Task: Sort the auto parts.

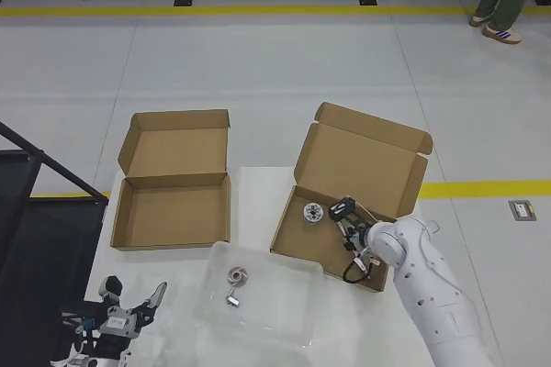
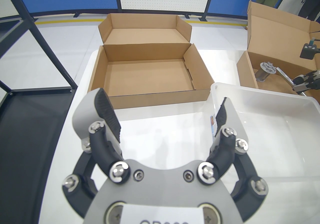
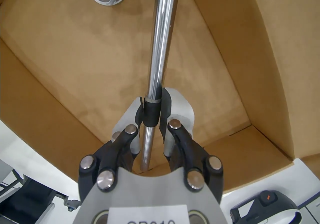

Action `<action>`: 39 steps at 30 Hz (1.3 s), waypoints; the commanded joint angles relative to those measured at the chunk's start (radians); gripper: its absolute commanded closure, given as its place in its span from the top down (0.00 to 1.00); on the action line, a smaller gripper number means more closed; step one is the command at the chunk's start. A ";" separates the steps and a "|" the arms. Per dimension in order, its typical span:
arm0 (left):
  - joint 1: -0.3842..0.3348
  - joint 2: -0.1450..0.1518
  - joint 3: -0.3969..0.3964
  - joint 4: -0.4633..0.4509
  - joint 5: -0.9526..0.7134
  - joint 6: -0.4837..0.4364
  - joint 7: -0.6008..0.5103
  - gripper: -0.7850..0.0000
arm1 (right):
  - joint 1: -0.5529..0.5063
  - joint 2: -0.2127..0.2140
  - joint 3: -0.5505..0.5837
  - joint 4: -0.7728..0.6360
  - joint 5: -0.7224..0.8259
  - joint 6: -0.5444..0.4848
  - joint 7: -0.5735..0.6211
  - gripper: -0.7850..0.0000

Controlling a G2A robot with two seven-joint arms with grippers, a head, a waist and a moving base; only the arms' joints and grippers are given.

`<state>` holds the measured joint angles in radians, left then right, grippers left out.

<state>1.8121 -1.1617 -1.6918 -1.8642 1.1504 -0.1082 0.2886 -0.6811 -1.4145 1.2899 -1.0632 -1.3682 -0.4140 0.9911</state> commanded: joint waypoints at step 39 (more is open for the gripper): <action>-0.067 0.004 0.067 -0.005 0.294 -0.008 0.034 1.00 | -0.590 0.077 0.084 -1.096 0.049 -0.333 -0.267 1.00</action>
<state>1.7596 -1.1603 -1.6261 -1.8638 1.3953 -0.1012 0.3344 -1.2640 -1.3419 1.3738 -2.1329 -1.3127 -0.6969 0.7535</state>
